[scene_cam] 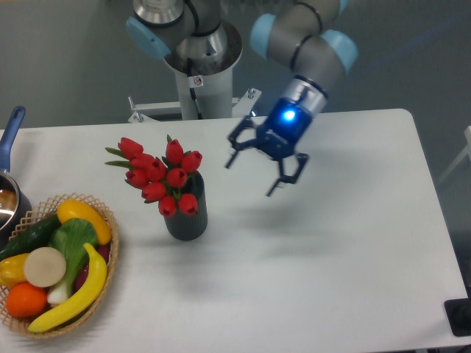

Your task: Insert the flowers into the vase

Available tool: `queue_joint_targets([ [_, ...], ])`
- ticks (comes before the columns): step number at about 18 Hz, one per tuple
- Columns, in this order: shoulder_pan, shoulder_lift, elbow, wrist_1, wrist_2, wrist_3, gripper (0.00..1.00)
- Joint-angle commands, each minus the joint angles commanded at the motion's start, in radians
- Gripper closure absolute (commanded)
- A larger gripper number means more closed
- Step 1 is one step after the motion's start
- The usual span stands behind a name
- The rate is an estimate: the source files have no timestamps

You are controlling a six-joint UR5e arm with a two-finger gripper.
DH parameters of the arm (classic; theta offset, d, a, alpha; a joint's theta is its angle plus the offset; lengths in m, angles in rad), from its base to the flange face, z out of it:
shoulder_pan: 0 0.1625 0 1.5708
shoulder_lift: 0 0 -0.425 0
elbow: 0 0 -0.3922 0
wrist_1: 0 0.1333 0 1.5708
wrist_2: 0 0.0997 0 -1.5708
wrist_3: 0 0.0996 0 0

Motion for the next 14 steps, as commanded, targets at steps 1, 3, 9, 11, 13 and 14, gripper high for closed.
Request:
queue_joint_targets([
  [1,0.015,-0.035,0.049,0.003,0.011,0.002,0.00],
  [3,0.014,-0.089,0.121,0.005,0.037,0.002,0.00],
  [9,-0.056,-0.199,0.316,0.003,0.367,-0.002,0.00],
  [11,-0.104,-0.202,0.342,0.005,0.545,-0.002,0.00],
  [13,-0.133,-0.225,0.370,0.006,0.659,-0.003,0.00],
  [14,-0.147,-0.236,0.389,0.005,0.714,-0.005,0.00],
])
